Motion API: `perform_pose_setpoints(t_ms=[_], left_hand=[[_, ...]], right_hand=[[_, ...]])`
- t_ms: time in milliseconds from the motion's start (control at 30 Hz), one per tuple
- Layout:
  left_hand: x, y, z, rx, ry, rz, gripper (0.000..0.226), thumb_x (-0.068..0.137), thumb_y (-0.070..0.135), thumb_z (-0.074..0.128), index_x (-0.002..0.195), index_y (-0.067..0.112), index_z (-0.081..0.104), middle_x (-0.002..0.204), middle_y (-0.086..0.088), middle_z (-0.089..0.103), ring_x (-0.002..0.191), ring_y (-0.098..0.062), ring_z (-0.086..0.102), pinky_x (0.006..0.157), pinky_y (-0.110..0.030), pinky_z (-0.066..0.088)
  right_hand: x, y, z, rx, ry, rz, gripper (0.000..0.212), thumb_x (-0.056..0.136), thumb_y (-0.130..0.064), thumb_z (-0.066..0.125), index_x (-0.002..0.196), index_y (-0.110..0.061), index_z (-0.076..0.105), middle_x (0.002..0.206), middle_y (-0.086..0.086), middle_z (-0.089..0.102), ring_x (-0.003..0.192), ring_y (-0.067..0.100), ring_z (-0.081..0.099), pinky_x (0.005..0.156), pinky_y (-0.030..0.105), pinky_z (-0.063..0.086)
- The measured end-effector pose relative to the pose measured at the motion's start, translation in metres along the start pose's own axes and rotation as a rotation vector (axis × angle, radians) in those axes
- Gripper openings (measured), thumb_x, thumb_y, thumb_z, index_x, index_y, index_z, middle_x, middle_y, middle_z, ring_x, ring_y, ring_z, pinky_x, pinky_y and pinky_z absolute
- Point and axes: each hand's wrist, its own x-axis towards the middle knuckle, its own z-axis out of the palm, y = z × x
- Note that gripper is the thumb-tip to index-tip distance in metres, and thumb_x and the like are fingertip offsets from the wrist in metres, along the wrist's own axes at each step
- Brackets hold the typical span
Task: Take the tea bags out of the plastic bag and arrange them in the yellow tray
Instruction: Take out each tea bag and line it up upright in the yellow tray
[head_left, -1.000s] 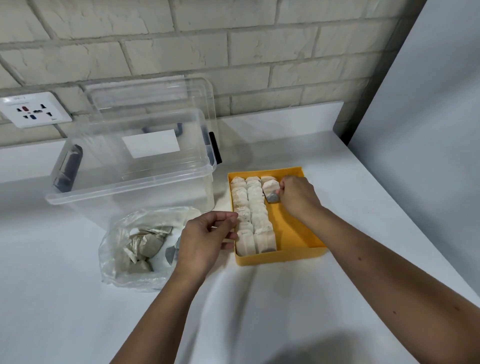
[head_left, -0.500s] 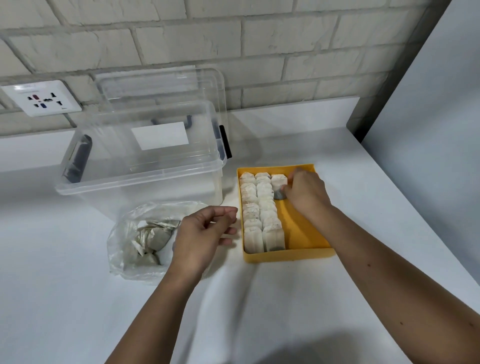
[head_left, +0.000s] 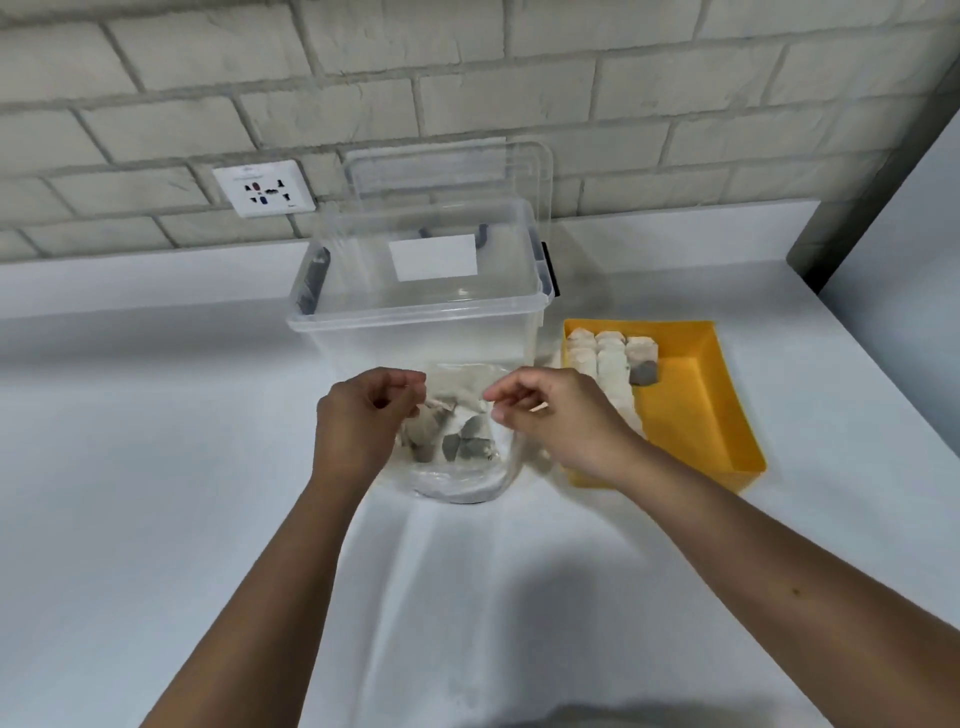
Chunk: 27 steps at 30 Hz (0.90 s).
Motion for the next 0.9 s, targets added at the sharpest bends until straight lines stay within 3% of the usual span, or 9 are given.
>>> perform_pose_setpoints(t_ms=[67, 133, 233, 300, 367, 533, 667, 800, 900], left_hand=[[-0.004, -0.007, 0.006, 0.163, -0.051, 0.076, 0.015, 0.087, 0.013, 0.07, 0.093, 0.025, 0.077, 0.081, 0.009, 0.076, 0.074, -0.004, 0.07, 0.071, -0.008, 0.047], [-0.007, -0.013, 0.014, 0.312, -0.115, 0.172, 0.017, 0.085, 0.012, 0.069, 0.092, 0.024, 0.079, 0.085, 0.009, 0.077, 0.077, -0.005, 0.07, 0.073, -0.007, 0.046], [-0.005, -0.026, 0.026, 0.553, -0.111, 0.314, 0.013, 0.082, 0.021, 0.07, 0.085, 0.029, 0.079, 0.081, 0.01, 0.077, 0.078, -0.013, 0.071, 0.092, -0.029, 0.047], [-0.008, -0.028, 0.027, 0.725, -0.147, 0.275, 0.012, 0.085, 0.035, 0.068, 0.094, 0.034, 0.076, 0.087, 0.012, 0.076, 0.089, -0.013, 0.068, 0.107, -0.029, 0.027], [-0.011, -0.029, 0.027, 0.801, -0.208, 0.222, 0.031, 0.084, 0.048, 0.067, 0.113, 0.036, 0.069, 0.102, 0.013, 0.075, 0.102, -0.01, 0.065, 0.112, -0.027, 0.014], [-0.018, -0.039, 0.027, 0.789, -0.309, 0.245, 0.072, 0.078, 0.056, 0.071, 0.141, 0.034, 0.044, 0.14, 0.018, 0.053, 0.131, -0.003, 0.047, 0.115, -0.031, 0.009], [-0.017, -0.054, 0.035, 0.772, -0.256, 0.293, 0.093, 0.069, 0.064, 0.074, 0.147, 0.029, 0.037, 0.148, 0.014, 0.044, 0.139, -0.003, 0.037, 0.116, -0.033, 0.008], [-0.019, -0.07, 0.045, 0.722, -0.157, 0.35, 0.089, 0.061, 0.063, 0.08, 0.135, 0.019, 0.052, 0.136, 0.004, 0.055, 0.13, -0.014, 0.049, 0.114, -0.035, 0.012], [-0.02, -0.08, 0.048, 0.623, -0.105, 0.432, 0.069, 0.062, 0.057, 0.081, 0.12, 0.027, 0.059, 0.122, 0.009, 0.06, 0.123, -0.01, 0.051, 0.111, -0.038, 0.015]], right_hand=[[0.003, 0.001, 0.018, -0.049, -0.069, -0.042, 0.018, 0.087, -0.011, 0.069, 0.104, -0.015, 0.074, 0.097, -0.003, 0.073, 0.086, 0.005, 0.066, 0.079, 0.013, 0.05], [0.01, 0.008, 0.031, -0.217, -0.129, -0.085, 0.018, 0.09, -0.013, 0.066, 0.106, -0.018, 0.073, 0.103, -0.002, 0.072, 0.092, 0.011, 0.066, 0.085, 0.024, 0.05], [0.018, 0.019, 0.037, -0.648, -0.212, -0.107, 0.023, 0.095, -0.02, 0.054, 0.109, -0.031, 0.069, 0.11, -0.01, 0.07, 0.105, 0.014, 0.062, 0.09, 0.034, 0.036], [0.018, 0.021, 0.035, -0.776, -0.227, -0.117, 0.027, 0.098, -0.02, 0.046, 0.111, -0.034, 0.066, 0.11, -0.012, 0.07, 0.105, 0.014, 0.06, 0.088, 0.035, 0.029], [0.016, 0.02, 0.033, -0.826, -0.232, -0.127, 0.027, 0.099, -0.021, 0.044, 0.113, -0.034, 0.064, 0.108, -0.01, 0.071, 0.103, 0.015, 0.062, 0.091, 0.036, 0.03], [0.019, 0.027, 0.03, -0.818, -0.295, -0.042, 0.032, 0.09, -0.033, 0.061, 0.122, -0.031, 0.059, 0.104, -0.011, 0.069, 0.104, 0.013, 0.06, 0.095, 0.033, 0.032], [0.021, 0.031, 0.035, -0.815, -0.272, -0.011, 0.046, 0.083, -0.042, 0.069, 0.126, -0.03, 0.057, 0.108, -0.011, 0.068, 0.108, 0.014, 0.059, 0.097, 0.034, 0.033], [0.018, 0.031, 0.04, -0.771, -0.23, -0.01, 0.05, 0.078, -0.041, 0.074, 0.123, -0.032, 0.056, 0.105, -0.011, 0.068, 0.105, 0.013, 0.061, 0.095, 0.035, 0.033], [0.014, 0.032, 0.042, -0.78, -0.229, -0.054, 0.043, 0.078, -0.024, 0.07, 0.117, -0.036, 0.056, 0.107, -0.011, 0.066, 0.104, 0.014, 0.061, 0.092, 0.038, 0.033]])
